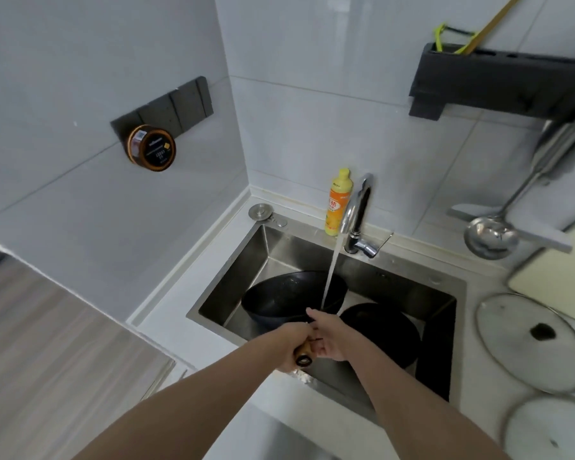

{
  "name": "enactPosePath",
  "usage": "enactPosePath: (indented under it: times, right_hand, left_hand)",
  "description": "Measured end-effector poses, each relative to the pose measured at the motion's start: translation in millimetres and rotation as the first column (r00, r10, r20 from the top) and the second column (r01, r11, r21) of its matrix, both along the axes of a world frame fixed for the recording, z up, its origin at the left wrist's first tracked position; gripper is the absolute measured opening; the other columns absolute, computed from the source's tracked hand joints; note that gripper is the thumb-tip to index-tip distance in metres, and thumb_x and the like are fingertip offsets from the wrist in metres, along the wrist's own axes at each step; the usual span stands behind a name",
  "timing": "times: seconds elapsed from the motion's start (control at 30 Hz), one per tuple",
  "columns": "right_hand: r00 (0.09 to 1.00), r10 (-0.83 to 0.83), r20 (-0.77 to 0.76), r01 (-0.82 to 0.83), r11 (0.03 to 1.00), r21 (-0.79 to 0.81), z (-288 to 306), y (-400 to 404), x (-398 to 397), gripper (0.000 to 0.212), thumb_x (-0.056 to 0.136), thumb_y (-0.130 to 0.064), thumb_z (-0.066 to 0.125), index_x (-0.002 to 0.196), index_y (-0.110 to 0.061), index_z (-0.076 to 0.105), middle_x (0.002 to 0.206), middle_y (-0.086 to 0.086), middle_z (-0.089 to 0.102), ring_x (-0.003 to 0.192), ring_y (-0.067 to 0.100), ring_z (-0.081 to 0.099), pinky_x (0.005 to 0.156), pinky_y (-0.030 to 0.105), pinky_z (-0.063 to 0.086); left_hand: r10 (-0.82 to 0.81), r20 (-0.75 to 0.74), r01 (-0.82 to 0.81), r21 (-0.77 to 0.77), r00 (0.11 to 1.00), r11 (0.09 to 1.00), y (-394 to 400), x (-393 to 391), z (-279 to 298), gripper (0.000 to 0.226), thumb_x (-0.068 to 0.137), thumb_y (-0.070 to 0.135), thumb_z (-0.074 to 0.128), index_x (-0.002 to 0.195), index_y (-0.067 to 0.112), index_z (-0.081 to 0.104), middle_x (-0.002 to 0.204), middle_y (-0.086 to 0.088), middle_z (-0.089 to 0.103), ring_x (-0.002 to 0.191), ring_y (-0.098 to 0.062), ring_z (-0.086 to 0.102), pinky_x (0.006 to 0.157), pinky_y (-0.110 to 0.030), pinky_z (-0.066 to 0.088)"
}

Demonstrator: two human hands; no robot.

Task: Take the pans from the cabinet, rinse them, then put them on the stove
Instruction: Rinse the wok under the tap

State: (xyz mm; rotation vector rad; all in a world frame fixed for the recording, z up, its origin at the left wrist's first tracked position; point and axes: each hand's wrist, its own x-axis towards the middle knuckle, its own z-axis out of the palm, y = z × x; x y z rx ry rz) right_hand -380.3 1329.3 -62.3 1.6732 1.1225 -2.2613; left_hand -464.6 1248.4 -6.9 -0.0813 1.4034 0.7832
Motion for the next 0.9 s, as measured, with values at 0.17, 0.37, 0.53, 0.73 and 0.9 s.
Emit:
enactPosePath:
  times: [0.17,0.37,0.53,0.73,0.9]
  right_hand:
    - [0.999,0.014,-0.045,-0.019,0.994,-0.104,-15,-40,-31,0.070,0.069,-0.033,0.082,0.128,-0.001,0.060,0.123,0.018,0.068,0.114,0.033,0.065,0.101,0.045,0.051]
    - [0.999,-0.048,-0.026,0.042,0.982,-0.187,-18,-73,-47,0.034,0.084,-0.029,0.058,0.103,-0.002,0.064,0.095,0.020,0.070,0.087,0.030,0.070,0.068,0.034,0.057]
    - [0.997,0.074,-0.020,-0.076,0.974,-0.214,-29,-58,-62,0.018,0.093,-0.019,0.046,0.092,-0.004,0.056,0.083,0.016,0.063,0.077,0.030,0.061,0.071,0.034,0.055]
    - [0.997,-0.080,-0.007,0.076,0.967,-0.243,-43,-52,-69,0.025,0.085,-0.032,0.069,0.074,-0.015,0.054,0.072,0.005,0.058,0.069,0.017,0.061,0.069,0.027,0.053]
    - [0.999,-0.044,-0.017,0.040,0.981,-0.188,-19,-65,-65,0.032,0.095,-0.033,0.060,0.104,-0.002,0.060,0.077,0.012,0.070,0.071,0.022,0.072,0.062,0.028,0.058]
  left_hand:
    - [-0.063,0.032,0.065,-0.055,0.997,0.996,-37,-34,-17,0.007,0.087,0.006,0.057,0.093,0.004,0.061,0.069,-0.009,0.061,0.059,-0.015,0.061,0.048,-0.022,0.053]
    - [-0.011,0.132,0.020,-0.068,0.991,0.997,-56,-37,-23,0.030,0.081,-0.008,0.049,0.110,-0.002,0.055,0.103,-0.021,0.063,0.084,-0.028,0.070,0.056,-0.034,0.061]
    - [0.024,0.042,-0.018,-0.153,0.999,0.988,-45,-42,-39,0.034,0.075,-0.008,0.051,0.108,0.003,0.051,0.094,-0.017,0.059,0.076,-0.026,0.066,0.064,-0.031,0.061]
    - [0.045,0.096,-0.030,-0.153,0.994,0.988,-42,-48,-45,0.011,0.086,0.006,0.049,0.075,0.009,0.050,0.056,-0.002,0.046,0.042,-0.010,0.045,0.042,-0.018,0.043]
    - [0.081,0.197,-0.051,-0.151,0.977,0.987,-55,-54,-29,0.014,0.078,0.002,0.060,0.068,0.011,0.053,0.058,-0.001,0.052,0.044,-0.009,0.050,0.041,-0.018,0.046]
